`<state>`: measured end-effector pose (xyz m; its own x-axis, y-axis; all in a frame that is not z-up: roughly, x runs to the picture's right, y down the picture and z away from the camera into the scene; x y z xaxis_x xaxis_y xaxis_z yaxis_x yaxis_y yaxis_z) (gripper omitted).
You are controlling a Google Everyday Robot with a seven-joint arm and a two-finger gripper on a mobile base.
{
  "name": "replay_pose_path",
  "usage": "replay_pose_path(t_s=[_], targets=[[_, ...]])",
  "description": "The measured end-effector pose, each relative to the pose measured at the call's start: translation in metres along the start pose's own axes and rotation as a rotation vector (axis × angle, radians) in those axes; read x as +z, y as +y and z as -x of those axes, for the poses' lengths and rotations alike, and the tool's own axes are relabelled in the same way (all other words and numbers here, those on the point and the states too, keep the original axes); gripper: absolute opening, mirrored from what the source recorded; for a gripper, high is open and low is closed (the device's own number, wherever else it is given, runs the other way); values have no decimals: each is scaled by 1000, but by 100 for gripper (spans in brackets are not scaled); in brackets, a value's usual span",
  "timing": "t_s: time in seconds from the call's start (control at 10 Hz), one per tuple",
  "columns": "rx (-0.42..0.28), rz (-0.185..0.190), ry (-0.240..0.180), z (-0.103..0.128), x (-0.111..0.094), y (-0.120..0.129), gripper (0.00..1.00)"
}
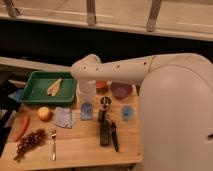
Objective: Wipe red bowl with sponge
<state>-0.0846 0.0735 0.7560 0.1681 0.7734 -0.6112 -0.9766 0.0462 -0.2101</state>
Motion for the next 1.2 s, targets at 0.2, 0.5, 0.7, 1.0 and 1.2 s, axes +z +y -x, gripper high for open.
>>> replay_pose_path(t_s=[0.2, 0.5, 0.7, 1.0, 1.2], targets=[[-6, 9, -4, 1, 1, 6, 0], [-9, 2, 3, 0, 3, 7, 0], [0, -10, -9, 14, 13, 1, 0], [18, 0, -94, 70, 0, -17, 0], [44, 16, -166, 110, -26, -38, 0]])
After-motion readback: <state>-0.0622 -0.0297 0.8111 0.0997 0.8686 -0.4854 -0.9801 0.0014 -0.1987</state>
